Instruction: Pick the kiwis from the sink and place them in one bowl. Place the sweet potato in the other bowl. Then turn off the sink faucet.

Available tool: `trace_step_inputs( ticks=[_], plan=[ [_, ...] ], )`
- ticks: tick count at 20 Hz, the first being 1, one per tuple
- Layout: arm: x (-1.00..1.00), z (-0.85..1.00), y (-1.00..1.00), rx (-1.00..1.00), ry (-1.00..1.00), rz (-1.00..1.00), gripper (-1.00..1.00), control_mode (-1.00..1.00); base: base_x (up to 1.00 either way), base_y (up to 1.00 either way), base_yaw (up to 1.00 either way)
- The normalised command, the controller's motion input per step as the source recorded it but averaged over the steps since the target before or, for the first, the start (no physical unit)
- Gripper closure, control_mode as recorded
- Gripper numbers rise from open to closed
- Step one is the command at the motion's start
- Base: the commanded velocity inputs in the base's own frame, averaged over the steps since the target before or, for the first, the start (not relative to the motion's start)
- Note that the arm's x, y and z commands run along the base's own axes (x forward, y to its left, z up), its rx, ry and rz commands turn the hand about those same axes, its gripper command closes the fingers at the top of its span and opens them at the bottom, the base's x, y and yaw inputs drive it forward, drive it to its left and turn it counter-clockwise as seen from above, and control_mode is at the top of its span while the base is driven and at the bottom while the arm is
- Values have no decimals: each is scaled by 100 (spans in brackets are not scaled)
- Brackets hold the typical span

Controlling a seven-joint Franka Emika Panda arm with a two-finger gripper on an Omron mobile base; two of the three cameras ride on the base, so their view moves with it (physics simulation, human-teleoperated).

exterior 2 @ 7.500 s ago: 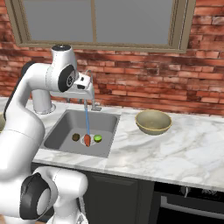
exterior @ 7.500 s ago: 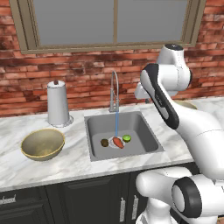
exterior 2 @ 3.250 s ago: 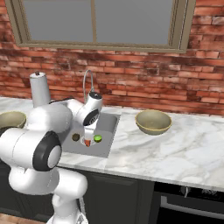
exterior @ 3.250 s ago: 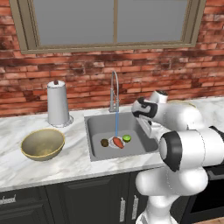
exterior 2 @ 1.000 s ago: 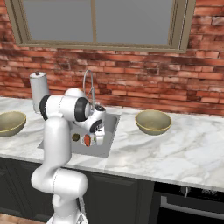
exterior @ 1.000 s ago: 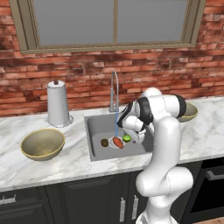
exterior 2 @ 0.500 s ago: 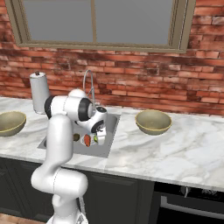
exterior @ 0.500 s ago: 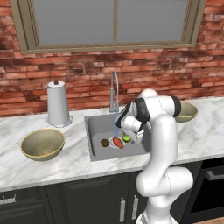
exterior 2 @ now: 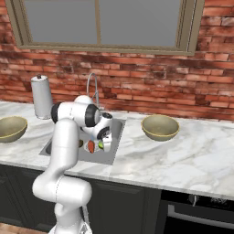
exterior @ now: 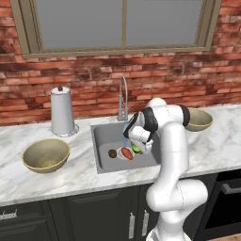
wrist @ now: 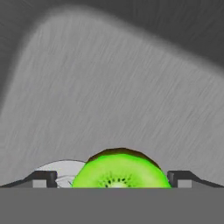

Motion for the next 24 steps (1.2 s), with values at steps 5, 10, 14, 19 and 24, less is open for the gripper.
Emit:
trace_step_inputs(
  ticks=[5, 10, 14, 19, 24],
  plan=[
    [0, -52, 0, -2, 0, 0, -100, -100, 0, 0, 0],
    [0, -43, 0, -1, 0, 0, 100, -100, 0, 0, 0],
    [0, -21, 0, -1, -1, 0, 100, -100, 0, 0, 0],
    [-27, 10, -5, 2, -23, -2, 100, -100, 0, 0, 0],
    [-50, 55, -8, 7, -30, -3, 100, -100, 0, 0, 0]
  ],
)
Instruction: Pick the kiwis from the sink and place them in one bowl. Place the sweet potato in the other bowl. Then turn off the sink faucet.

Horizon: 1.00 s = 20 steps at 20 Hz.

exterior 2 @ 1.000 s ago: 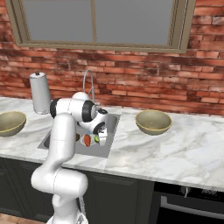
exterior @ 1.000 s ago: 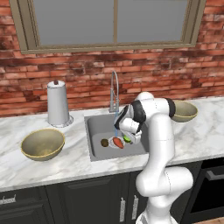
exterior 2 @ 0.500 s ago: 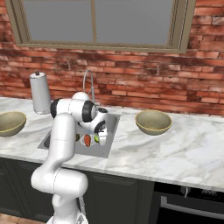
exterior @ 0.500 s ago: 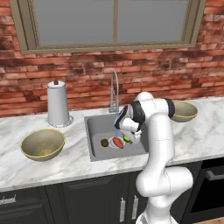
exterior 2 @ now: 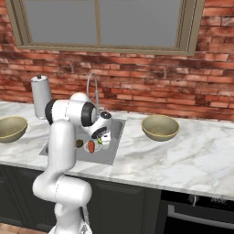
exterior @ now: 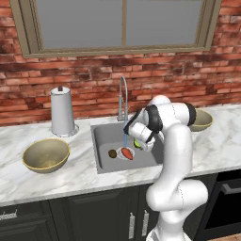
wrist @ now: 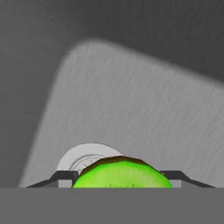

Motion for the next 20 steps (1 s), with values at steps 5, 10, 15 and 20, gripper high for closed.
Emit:
trace_step_inputs(
  ticks=[5, 10, 15, 20],
  plan=[
    [-41, 87, -6, 6, -31, -8, 100, -100, 0, 0, 0],
    [-24, 100, -7, 3, -13, -13, 100, -100, 0, 0, 0],
    [-33, 97, -23, 0, 0, -19, 100, -100, 0, 0, 0],
    [-9, 100, -21, 2, 7, -16, 100, -100, 0, 0, 0]
  ],
)
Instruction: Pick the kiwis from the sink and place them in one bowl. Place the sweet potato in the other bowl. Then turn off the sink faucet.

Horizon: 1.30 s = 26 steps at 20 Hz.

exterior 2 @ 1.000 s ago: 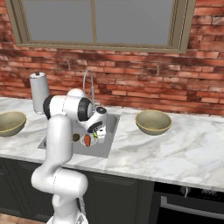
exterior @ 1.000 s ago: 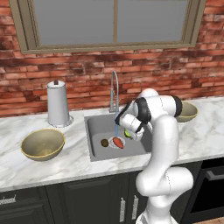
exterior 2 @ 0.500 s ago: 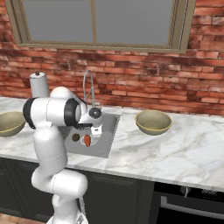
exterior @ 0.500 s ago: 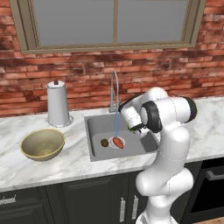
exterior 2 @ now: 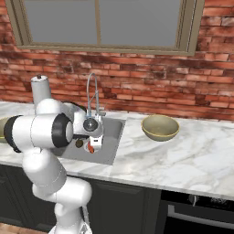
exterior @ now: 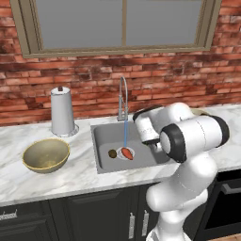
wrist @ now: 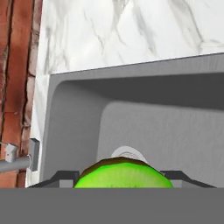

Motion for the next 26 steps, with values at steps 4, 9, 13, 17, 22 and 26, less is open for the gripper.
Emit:
trace_step_inputs(
  ticks=[4, 9, 13, 17, 22, 26],
  plan=[
    [-4, 100, -30, 9, 20, -8, 100, -100, 0, 0, 0],
    [-9, 100, -45, 20, 26, 0, 100, -100, 0, 0, 0],
    [0, 100, -37, 20, 25, 0, 100, -100, 0, 0, 0],
    [10, 100, -6, 12, 30, 0, 100, -100, 0, 0, 0],
    [21, 100, 0, 7, 29, 0, 100, -100, 0, 0, 0],
    [4, 74, 18, 7, 22, 10, 100, -100, 0, 0, 0]
  ],
)
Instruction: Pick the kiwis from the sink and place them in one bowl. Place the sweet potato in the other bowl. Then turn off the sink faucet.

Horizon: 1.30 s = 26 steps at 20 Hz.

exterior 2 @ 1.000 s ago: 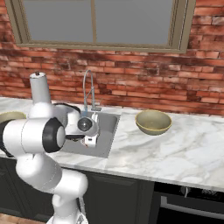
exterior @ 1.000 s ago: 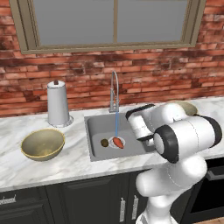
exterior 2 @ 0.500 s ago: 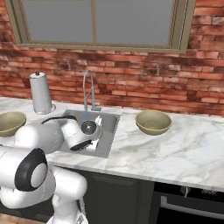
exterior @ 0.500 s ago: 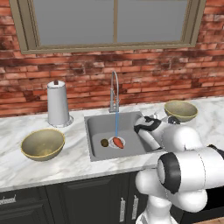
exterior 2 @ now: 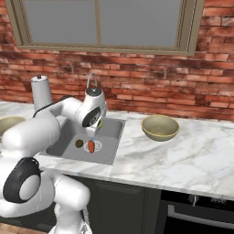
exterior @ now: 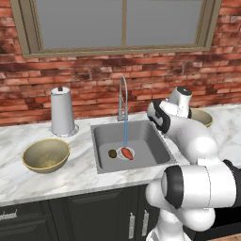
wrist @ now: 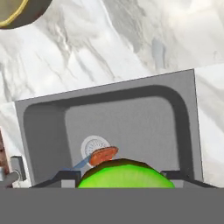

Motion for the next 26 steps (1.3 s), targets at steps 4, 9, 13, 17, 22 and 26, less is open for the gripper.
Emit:
trace_step_inputs(
  ticks=[4, 9, 13, 17, 22, 26],
  plan=[
    [-17, 12, 41, 5, 4, 26, 100, -100, 0, 0, 0],
    [-65, 1, 51, 0, -14, 28, 100, -100, 0, 0, 0],
    [-86, 20, 52, 0, -30, 23, 100, -100, 0, 0, 0],
    [-46, 28, 51, 0, -28, 20, 100, -100, 0, 0, 0],
    [-2, 12, 63, 0, -15, 25, 100, -100, 0, 0, 0],
    [14, 10, 77, 0, -2, 24, 100, -100, 0, 0, 0]
  ],
)
